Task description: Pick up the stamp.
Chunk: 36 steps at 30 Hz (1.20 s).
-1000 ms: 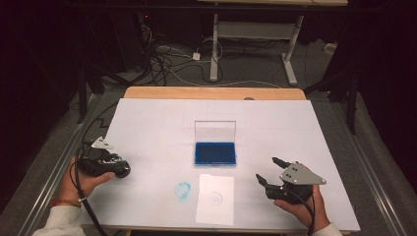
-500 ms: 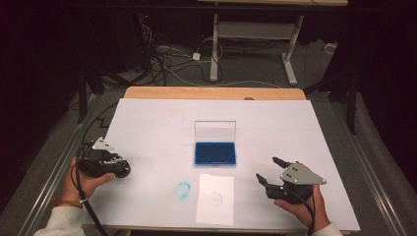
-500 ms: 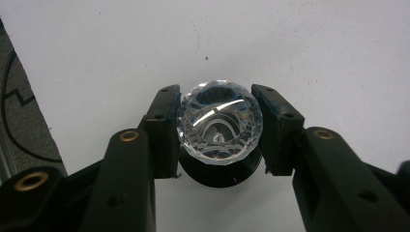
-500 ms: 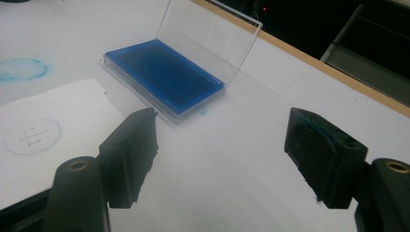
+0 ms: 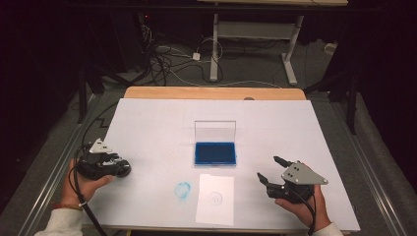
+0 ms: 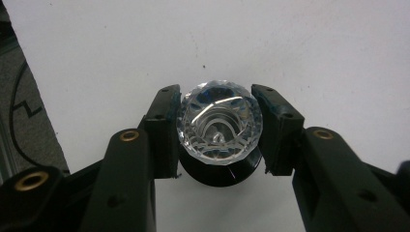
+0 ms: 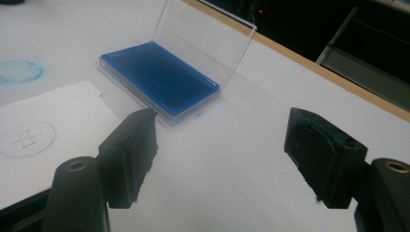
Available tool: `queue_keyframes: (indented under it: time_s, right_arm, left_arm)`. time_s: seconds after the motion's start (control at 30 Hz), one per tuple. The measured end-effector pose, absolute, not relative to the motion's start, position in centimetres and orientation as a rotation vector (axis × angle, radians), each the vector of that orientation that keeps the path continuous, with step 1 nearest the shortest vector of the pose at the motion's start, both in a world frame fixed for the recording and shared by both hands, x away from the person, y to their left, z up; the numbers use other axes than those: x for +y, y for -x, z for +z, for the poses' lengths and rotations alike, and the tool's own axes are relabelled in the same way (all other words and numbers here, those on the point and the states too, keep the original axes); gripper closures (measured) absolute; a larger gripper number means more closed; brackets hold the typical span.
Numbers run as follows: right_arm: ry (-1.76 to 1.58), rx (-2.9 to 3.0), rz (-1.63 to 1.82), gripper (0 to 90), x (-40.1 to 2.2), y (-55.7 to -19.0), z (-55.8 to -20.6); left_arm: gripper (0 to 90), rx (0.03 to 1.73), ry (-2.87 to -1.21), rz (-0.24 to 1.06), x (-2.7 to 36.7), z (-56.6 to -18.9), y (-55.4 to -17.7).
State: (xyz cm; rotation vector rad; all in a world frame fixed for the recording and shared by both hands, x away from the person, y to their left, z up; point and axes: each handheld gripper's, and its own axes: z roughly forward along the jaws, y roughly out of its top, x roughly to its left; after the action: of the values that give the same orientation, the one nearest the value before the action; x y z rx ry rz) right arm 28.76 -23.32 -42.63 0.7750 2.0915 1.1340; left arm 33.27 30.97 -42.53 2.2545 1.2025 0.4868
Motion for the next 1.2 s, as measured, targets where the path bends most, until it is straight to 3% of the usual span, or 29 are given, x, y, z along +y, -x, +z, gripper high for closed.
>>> queue_keyframes:
  time_s: [0.53, 0.97, 1.2]
  right_arm:
    - [-0.782, 2.104, 1.134, 26.2, -23.3, -29.1, -42.9]
    - [-0.789, 2.086, 1.152, 16.5, -23.2, -29.1, -42.8]
    - [-0.79, 2.085, 1.16, 16.3, -23.2, -29.0, -42.9]
  left_arm:
    - [54.5, 1.17, -2.123, 0.565, 30.6, -41.1, -32.4]
    - [54.5, 1.1, -2.154, 0.549, 29.3, -40.8, -32.1]
    - [54.5, 1.063, -2.155, 0.543, 28.4, -40.5, -32.1]
